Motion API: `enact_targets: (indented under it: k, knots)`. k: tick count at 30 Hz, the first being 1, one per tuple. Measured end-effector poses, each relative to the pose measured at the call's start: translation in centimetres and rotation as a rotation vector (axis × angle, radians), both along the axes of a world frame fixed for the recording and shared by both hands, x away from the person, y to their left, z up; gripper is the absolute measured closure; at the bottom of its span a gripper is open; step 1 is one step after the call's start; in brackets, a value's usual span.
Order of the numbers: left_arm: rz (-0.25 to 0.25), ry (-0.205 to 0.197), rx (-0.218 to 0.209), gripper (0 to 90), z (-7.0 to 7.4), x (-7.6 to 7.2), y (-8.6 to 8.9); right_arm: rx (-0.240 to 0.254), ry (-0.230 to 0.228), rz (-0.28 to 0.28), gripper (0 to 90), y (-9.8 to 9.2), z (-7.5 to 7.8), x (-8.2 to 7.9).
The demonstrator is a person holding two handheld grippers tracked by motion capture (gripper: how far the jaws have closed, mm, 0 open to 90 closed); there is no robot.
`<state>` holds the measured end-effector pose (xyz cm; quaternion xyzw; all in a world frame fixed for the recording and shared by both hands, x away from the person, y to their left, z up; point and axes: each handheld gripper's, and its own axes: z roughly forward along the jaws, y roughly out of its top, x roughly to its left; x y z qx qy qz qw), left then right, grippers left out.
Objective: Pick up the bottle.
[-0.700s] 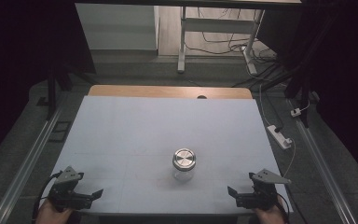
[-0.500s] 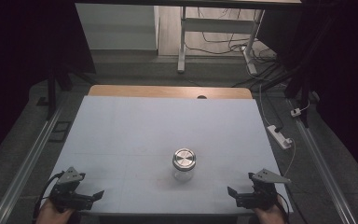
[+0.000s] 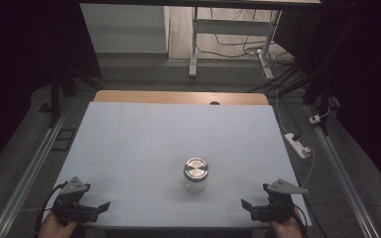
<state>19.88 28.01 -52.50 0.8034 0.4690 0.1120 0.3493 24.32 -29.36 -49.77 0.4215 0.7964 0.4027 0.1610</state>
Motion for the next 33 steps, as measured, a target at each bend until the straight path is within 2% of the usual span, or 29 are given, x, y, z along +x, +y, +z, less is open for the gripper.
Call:
enact_targets:
  k: [5, 10, 25, 33]
  knots:
    - [-0.001, 0.002, -0.005, 1.6, 0.0, 0.0, 0.0, -0.015, -0.002, 0.016, 0.0, 0.2, 0.0, 0.0]
    - [0.000, 0.003, -0.012, 1.5, 0.0, 0.0, 0.1, 0.028, -0.019, 0.038, 0.0, 0.4, 0.2, -0.1]
    - [-0.002, 0.004, -0.026, 1.5, 0.0, 0.0, 0.3, 0.046, -0.054, 0.087, 0.0, 1.2, 0.5, 0.0]
    - [-0.002, 0.006, -0.028, 1.5, 0.0, 0.1, 0.3, 0.043, -0.054, 0.109, 0.0, 1.8, 0.5, 0.2]
